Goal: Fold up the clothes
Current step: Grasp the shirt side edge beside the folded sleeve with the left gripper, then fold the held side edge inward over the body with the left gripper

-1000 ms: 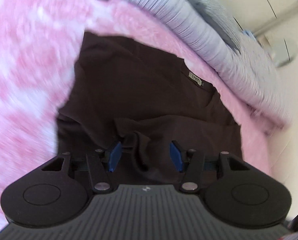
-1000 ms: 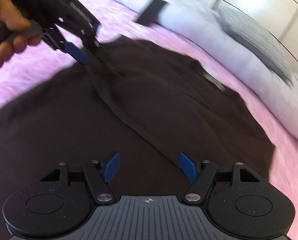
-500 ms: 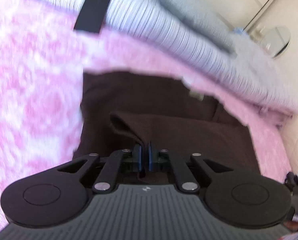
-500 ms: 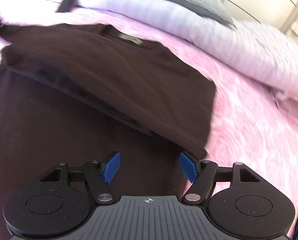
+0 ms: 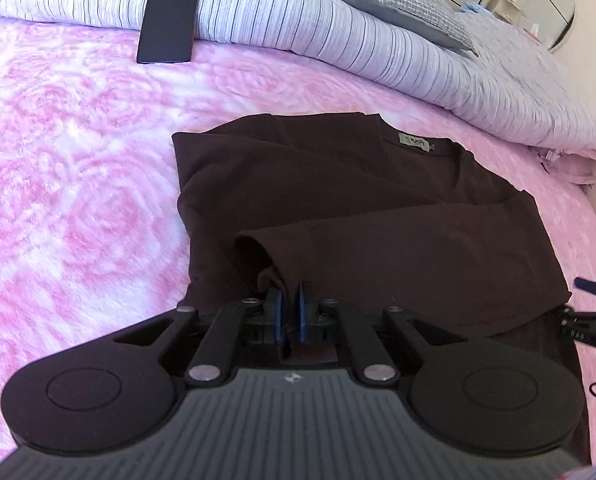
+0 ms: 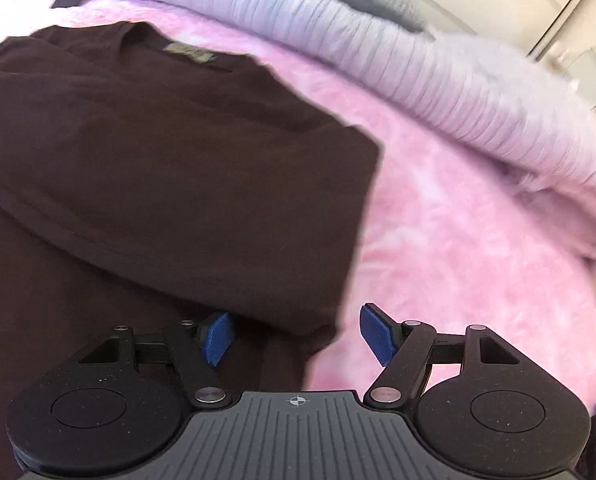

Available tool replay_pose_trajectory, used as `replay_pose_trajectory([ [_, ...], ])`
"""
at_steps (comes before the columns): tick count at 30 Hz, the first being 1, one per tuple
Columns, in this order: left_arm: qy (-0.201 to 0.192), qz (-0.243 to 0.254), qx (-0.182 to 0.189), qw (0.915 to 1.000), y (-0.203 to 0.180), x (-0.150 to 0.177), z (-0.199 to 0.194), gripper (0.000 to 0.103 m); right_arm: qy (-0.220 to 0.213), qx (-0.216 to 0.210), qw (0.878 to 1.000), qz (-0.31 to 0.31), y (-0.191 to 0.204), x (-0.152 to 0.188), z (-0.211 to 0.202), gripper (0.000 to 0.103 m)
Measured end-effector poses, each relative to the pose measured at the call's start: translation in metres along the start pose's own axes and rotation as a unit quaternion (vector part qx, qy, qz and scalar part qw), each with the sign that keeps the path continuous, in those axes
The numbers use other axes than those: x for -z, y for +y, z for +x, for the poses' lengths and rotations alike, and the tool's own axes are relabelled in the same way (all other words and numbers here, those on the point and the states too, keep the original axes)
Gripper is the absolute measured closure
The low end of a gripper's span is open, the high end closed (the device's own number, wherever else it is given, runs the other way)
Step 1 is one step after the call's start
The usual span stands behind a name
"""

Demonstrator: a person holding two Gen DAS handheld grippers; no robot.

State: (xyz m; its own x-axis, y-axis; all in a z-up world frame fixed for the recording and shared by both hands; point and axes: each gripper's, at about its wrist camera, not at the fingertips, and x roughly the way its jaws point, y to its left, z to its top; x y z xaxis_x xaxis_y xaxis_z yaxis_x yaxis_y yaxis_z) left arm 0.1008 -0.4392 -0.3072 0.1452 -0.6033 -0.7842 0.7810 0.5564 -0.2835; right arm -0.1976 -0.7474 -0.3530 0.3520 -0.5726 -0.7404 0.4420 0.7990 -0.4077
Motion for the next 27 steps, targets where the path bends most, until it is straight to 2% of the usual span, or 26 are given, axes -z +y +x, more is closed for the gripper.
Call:
replay_pose_trajectory([
  [2,0.002,0.012,-0.002,0.9999,-0.003,-0.002,0.000,0.098,0.000,0.037,0.999,0.010,-0.010,0.003,0.001,0.033],
  [5,0.002,0.026,-0.008,0.9996,-0.005,-0.005,0.000,0.098,0.006,0.062,0.998,-0.005,-0.014,0.008,0.005,0.033],
  [9,-0.004,0.027,-0.018,0.9995,-0.002,-0.007,0.000,0.098,0.000,0.069,0.997,-0.047,-0.009,0.015,0.004,0.033],
  [14,0.022,0.048,-0.028,0.9982,-0.006,-0.004,0.009,0.098,0.025,0.063,0.998,-0.007,-0.019,0.026,0.008,0.033],
  [17,0.038,0.062,-0.032,0.9968,-0.010,-0.002,0.011,0.098,0.041,0.054,0.998,0.017,-0.020,0.018,0.007,0.033],
  [20,0.043,0.066,-0.035,0.9963,-0.012,-0.003,0.006,0.098,0.044,0.028,0.998,0.024,-0.017,0.021,-0.015,0.033],
  [25,0.027,0.068,-0.055,0.9958,-0.010,-0.006,-0.013,0.090,0.004,-0.025,0.999,0.026,-0.014,0.011,-0.050,0.033],
  [27,-0.002,0.073,-0.074,0.9946,-0.009,-0.009,-0.026,0.090,-0.010,-0.037,0.999,0.026,-0.016,0.002,-0.053,0.033],
])
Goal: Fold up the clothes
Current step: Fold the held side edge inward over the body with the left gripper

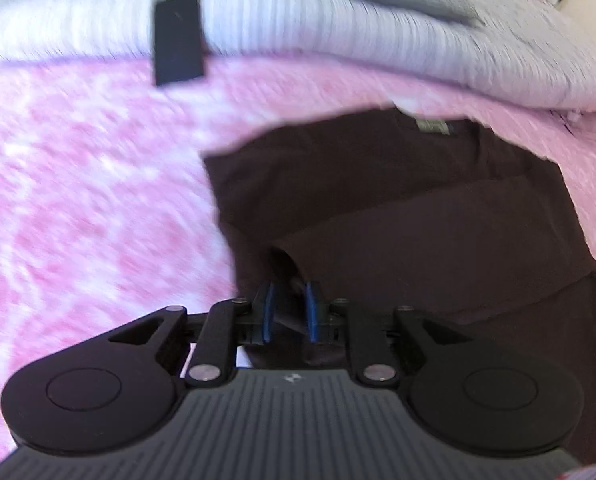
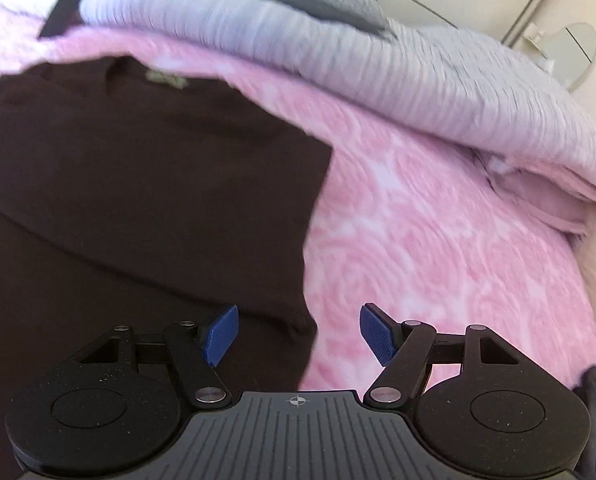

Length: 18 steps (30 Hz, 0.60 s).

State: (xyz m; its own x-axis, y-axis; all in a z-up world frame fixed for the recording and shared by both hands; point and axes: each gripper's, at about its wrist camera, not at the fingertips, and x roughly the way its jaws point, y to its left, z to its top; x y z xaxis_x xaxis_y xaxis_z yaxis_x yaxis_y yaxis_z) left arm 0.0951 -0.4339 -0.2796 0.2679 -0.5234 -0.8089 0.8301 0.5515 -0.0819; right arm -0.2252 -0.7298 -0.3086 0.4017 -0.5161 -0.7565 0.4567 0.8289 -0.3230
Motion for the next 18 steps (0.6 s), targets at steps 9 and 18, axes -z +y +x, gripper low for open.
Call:
replay_pose_trajectory([
  [9,0.005,0.025,0.044,0.9987,-0.013,-0.015,0.042,0.088,-0.018,-0.063,0.998,0.003,-0.005,-0.048,0.054,0.033],
  [18,0.085,0.056,0.050,0.9936,-0.022,-0.011,0.060,0.088,0.065,-0.098,0.992,0.041,-0.026,-0.051,0.110,0.033],
])
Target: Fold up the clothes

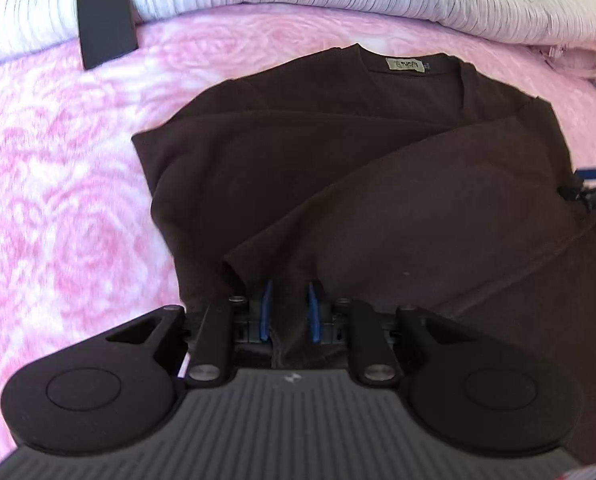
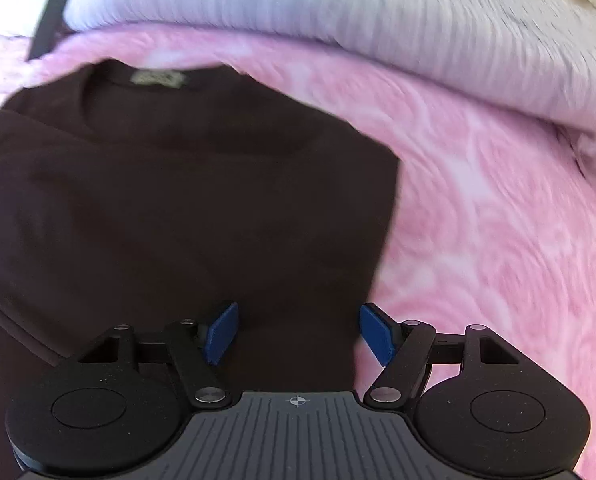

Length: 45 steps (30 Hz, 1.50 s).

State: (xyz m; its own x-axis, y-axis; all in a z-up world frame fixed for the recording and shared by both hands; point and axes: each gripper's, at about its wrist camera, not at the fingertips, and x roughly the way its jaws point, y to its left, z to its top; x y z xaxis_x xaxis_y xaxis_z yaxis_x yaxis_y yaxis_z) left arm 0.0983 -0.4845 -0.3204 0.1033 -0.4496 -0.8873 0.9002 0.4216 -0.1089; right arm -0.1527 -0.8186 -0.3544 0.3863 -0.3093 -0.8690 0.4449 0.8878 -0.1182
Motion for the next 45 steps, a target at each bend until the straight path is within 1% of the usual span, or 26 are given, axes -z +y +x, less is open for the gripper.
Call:
replay_pose_trajectory([
  [2,-0.016,-0.026,0.009,0.9995,0.009,-0.003,-0.009,0.088,0.006,-0.001,1.000,0.009,-0.006,0.004,-0.002,0.033],
  [4,-0.038,-0.052,0.015,0.9978,0.020,-0.009,-0.013,0.085,0.007,0.001,1.000,0.004,-0.008,0.007,-0.003,0.033],
  [5,-0.044,-0.062,0.017,0.9970,0.025,-0.013,-0.013,0.076,0.006,0.002,1.000,0.000,-0.008,0.008,-0.003,0.033],
  [6,-0.050,-0.071,0.018,0.9960,0.031,-0.017,-0.012,0.074,0.005,0.002,1.000,-0.001,-0.009,0.009,-0.003,0.033],
  [10,0.006,-0.041,0.028,0.9988,0.036,-0.025,0.015,0.075,0.002,0.002,1.000,0.001,-0.008,0.011,-0.003,0.033],
  [11,0.020,-0.031,0.029,0.9989,0.035,-0.025,0.020,0.085,0.001,0.003,1.000,0.001,-0.007,0.012,-0.004,0.033],
  [12,0.009,-0.017,0.029,0.9994,0.030,-0.024,0.015,0.097,0.001,0.004,1.000,0.001,-0.006,0.012,-0.004,0.033],
  [13,-0.002,-0.002,0.029,0.9996,0.025,-0.024,0.009,0.098,0.001,0.006,1.000,0.001,-0.006,0.012,-0.005,0.033],
  [14,-0.037,0.017,0.018,0.9990,0.017,-0.022,-0.002,0.098,0.001,0.007,1.000,-0.001,-0.005,0.012,-0.005,0.033],
  [16,-0.090,0.054,-0.024,0.9941,0.005,-0.019,-0.020,0.098,0.002,0.009,1.000,-0.006,-0.004,0.011,-0.005,0.033],
  [17,-0.117,0.073,-0.046,0.9894,0.000,-0.017,-0.030,0.097,0.003,0.010,1.000,-0.009,-0.003,0.011,-0.005,0.033],
  [19,-0.113,0.072,-0.062,0.9891,0.002,-0.012,-0.026,0.094,0.004,0.012,1.000,-0.014,-0.002,0.010,-0.005,0.033],
  [21,-0.073,0.061,-0.076,0.9926,0.006,-0.009,-0.013,0.093,0.006,0.015,1.000,-0.015,-0.001,0.008,-0.005,0.033],
  [25,-0.067,0.020,-0.088,0.9937,0.020,-0.004,-0.014,0.092,0.013,0.024,0.999,-0.016,0.001,0.005,-0.007,0.033],
  [27,-0.079,0.013,-0.092,0.9926,0.022,-0.004,-0.021,0.093,0.011,0.031,0.999,-0.013,0.001,0.003,-0.012,0.033],
  [29,-0.090,0.020,-0.060,0.9940,0.019,-0.004,-0.026,0.093,-0.011,0.036,0.999,-0.007,0.000,-0.003,-0.020,0.033],
  [31,-0.101,0.026,-0.028,0.9942,0.015,-0.004,-0.031,0.093,-0.048,0.034,0.998,0.000,-0.002,-0.013,-0.029,0.033],
  [32,-0.096,0.039,-0.013,0.9946,0.010,-0.006,-0.025,0.092,-0.066,0.032,0.997,0.003,-0.003,-0.018,-0.033,0.033],
  [34,-0.070,0.058,0.005,0.9958,0.000,-0.002,-0.006,0.092,-0.085,0.028,0.996,-0.002,-0.004,-0.031,-0.028,0.033],
  [36,-0.034,0.060,0.008,0.9976,-0.002,0.002,0.021,0.090,-0.090,0.051,0.995,-0.010,-0.007,-0.041,-0.010,0.033],
  [38,-0.056,0.075,0.005,0.9956,-0.005,0.009,0.025,0.090,-0.092,0.079,0.992,-0.019,-0.012,-0.050,0.010,0.034],
  [39,-0.058,0.080,0.005,0.9951,-0.006,0.009,0.025,0.090,-0.088,0.099,0.991,-0.016,-0.019,-0.054,0.021,0.034],
  [40,-0.060,0.084,0.004,0.9946,-0.006,0.010,0.025,0.090,-0.083,0.117,0.990,0.004,-0.030,-0.057,0.031,0.034],
  [42,-0.059,0.085,0.007,0.9946,-0.006,0.008,0.024,0.090,-0.071,0.141,0.985,0.074,-0.059,-0.061,0.041,0.034],
  [43,-0.056,0.087,0.006,0.9946,-0.007,0.006,0.024,0.090,-0.065,0.145,0.981,0.109,-0.072,-0.062,0.042,0.034],
  [45,-0.049,0.087,0.000,0.9950,-0.010,0.001,0.022,0.090,-0.069,0.140,0.979,0.135,-0.080,-0.058,0.029,0.034],
])
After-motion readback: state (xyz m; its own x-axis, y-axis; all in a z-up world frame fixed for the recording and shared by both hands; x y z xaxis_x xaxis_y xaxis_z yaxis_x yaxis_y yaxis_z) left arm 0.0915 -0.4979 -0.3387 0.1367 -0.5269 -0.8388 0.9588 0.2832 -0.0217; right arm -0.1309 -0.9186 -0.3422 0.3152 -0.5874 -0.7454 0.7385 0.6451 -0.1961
